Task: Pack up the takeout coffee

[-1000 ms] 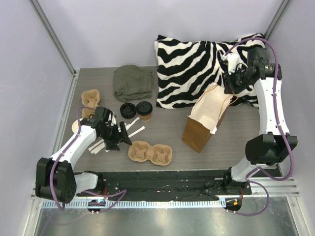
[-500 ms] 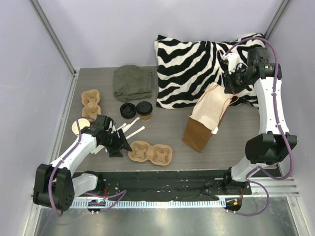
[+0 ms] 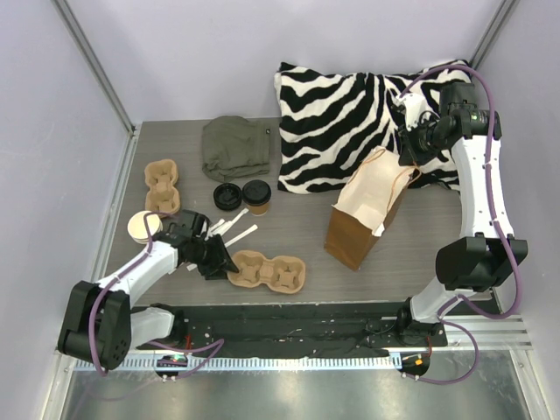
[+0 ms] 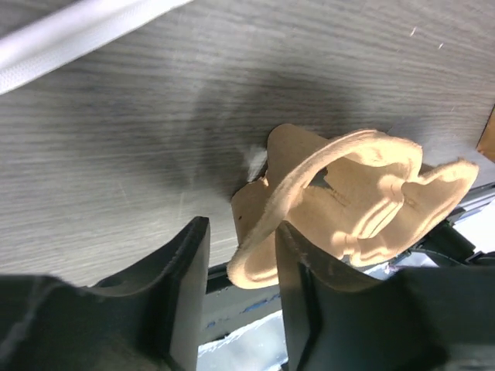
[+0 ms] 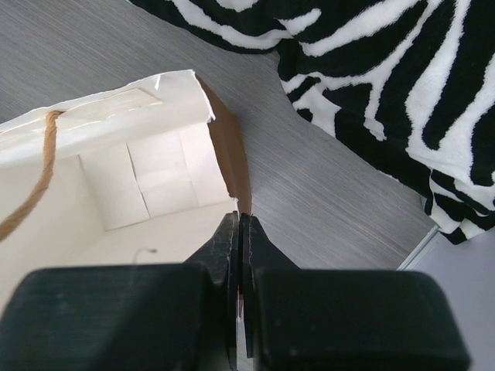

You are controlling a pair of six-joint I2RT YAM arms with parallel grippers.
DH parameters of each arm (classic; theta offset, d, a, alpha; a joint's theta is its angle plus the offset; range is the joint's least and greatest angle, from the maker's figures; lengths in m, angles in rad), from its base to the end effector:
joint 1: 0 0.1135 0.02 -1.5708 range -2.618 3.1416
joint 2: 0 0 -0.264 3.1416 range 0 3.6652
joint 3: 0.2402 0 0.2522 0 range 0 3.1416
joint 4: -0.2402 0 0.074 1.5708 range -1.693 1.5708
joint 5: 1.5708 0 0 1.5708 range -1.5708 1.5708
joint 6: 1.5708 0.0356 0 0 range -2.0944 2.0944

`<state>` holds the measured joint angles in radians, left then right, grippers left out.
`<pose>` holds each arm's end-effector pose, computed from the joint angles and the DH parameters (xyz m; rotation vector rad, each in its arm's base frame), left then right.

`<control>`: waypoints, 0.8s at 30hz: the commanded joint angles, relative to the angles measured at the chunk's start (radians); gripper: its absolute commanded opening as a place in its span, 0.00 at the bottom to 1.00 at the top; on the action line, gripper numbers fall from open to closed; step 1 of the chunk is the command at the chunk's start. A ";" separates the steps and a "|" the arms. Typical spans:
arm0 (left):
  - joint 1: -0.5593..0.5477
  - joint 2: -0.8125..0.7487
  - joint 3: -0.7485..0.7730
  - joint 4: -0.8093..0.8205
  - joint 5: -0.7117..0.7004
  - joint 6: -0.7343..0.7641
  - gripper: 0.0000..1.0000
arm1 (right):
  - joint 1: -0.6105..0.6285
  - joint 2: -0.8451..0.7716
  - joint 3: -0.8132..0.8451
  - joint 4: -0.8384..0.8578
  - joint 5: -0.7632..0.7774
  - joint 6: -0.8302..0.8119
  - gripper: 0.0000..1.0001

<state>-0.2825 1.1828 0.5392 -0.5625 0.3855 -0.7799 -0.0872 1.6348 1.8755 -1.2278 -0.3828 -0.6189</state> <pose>0.1790 -0.0659 0.1589 -0.6180 2.8611 -0.7655 0.3194 -0.0146 0.4043 -0.7850 2.3374 0.1919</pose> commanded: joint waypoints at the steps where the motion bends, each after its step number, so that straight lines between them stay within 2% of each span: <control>1: -0.004 -0.003 -0.002 0.085 -0.002 -0.009 0.41 | 0.001 -0.001 0.039 -0.009 0.002 0.002 0.01; 4: -0.006 -0.005 0.005 0.087 -0.002 -0.002 0.34 | 0.001 -0.003 0.037 -0.009 0.001 0.002 0.01; 5: -0.006 -0.008 0.011 0.072 0.003 0.014 0.22 | 0.003 -0.004 0.039 -0.007 -0.001 0.002 0.01; 7: -0.012 -0.017 0.050 0.035 0.009 0.042 0.14 | 0.001 -0.012 0.042 -0.007 -0.011 0.002 0.01; 8: -0.014 -0.023 0.068 0.014 0.003 0.059 0.06 | 0.001 -0.015 0.043 -0.009 -0.016 0.001 0.01; 10: -0.015 -0.046 0.135 -0.059 0.000 0.120 0.00 | 0.001 -0.029 0.040 -0.012 -0.030 0.002 0.01; 15: -0.035 -0.072 0.301 -0.227 0.002 0.274 0.00 | 0.001 -0.081 0.016 -0.019 -0.060 0.004 0.01; 16: -0.035 -0.069 0.365 -0.249 0.045 0.330 0.00 | 0.001 -0.092 0.013 -0.022 -0.068 0.004 0.01; 21: -0.061 -0.040 0.586 -0.444 0.018 0.485 0.00 | 0.003 -0.147 0.014 -0.055 -0.110 -0.010 0.01; 22: -0.064 -0.032 0.672 -0.467 0.001 0.525 0.00 | 0.003 -0.153 0.017 -0.061 -0.114 -0.013 0.01; 24: -0.066 -0.002 0.767 -0.546 -0.043 0.680 0.00 | 0.003 -0.173 0.014 -0.076 -0.126 -0.024 0.01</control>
<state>-0.3408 1.1561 1.1278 -0.9329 0.3874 -0.3660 -0.0872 1.5345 1.8732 -1.2728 -0.4530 -0.6235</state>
